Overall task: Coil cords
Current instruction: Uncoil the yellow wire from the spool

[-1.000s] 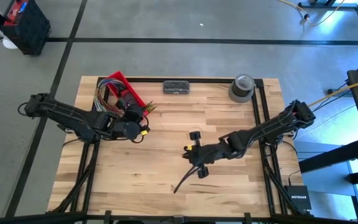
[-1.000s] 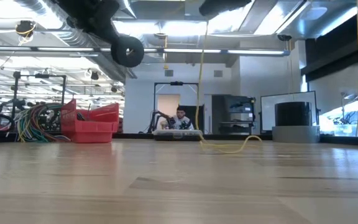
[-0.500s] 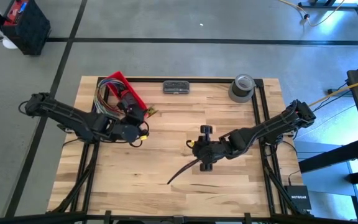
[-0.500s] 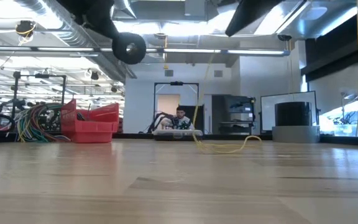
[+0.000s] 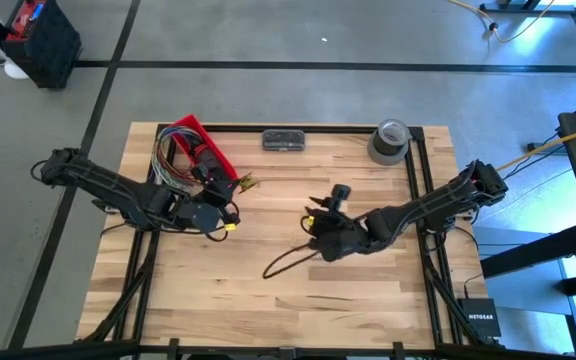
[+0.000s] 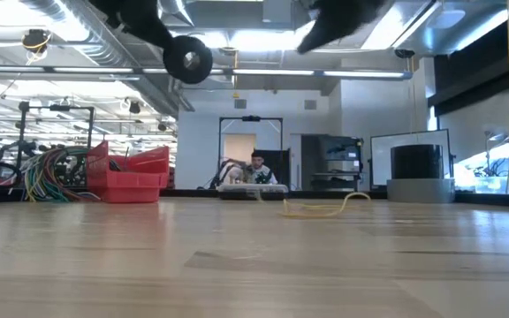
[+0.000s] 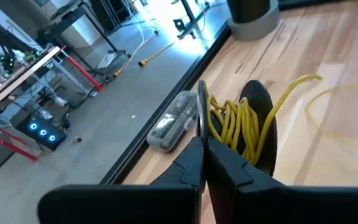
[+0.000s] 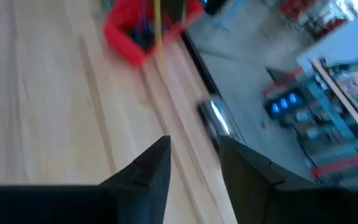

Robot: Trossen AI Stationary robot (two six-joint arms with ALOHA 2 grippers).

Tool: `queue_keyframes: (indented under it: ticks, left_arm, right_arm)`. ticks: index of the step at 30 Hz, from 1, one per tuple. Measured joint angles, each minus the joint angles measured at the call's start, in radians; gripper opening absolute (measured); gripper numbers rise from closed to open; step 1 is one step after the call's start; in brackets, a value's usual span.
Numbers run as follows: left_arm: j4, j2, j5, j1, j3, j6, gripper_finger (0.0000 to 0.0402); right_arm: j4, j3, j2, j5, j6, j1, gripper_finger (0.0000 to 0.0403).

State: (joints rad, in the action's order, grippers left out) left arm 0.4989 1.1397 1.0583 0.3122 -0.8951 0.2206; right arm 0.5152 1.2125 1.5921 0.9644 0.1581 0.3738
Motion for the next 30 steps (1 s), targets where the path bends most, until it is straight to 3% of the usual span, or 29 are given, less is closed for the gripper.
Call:
queue_keyframes:
  ticks: [3, 6, 10, 13, 23, 30]
  left_arm:
    - [-0.048, 0.000, -0.001, 0.000, 0.000, -0.024, 0.0005]
    - [-0.074, 0.000, -0.009, 0.005, 0.000, -0.042, 0.0005]
    - [-0.078, 0.000, -0.010, 0.006, 0.000, -0.041, 0.0005]
    - [-0.082, 0.004, -0.023, 0.006, 0.000, -0.043, 0.0005]
    - [-0.229, 0.039, -0.158, 0.010, 0.000, -0.140, 0.0005]
    - [-0.252, 0.052, -0.187, 0.010, 0.000, -0.171, 0.0005]
  right_arm:
    - [-0.249, -0.039, 0.000, -0.069, -0.132, -0.039, 0.0141]
    - [-0.468, -0.085, 0.000, -0.209, -0.232, -0.078, 0.0141]
    - [-0.676, -0.146, 0.000, -0.385, -0.287, -0.113, 0.0140]
    - [-0.792, -0.186, 0.000, -0.435, -0.303, -0.127, 0.0140]
    - [-0.834, -0.209, 0.000, -0.434, -0.347, -0.127, 0.0140]
    - [-0.825, -0.209, 0.001, -0.434, -0.375, -0.126, 0.0124]
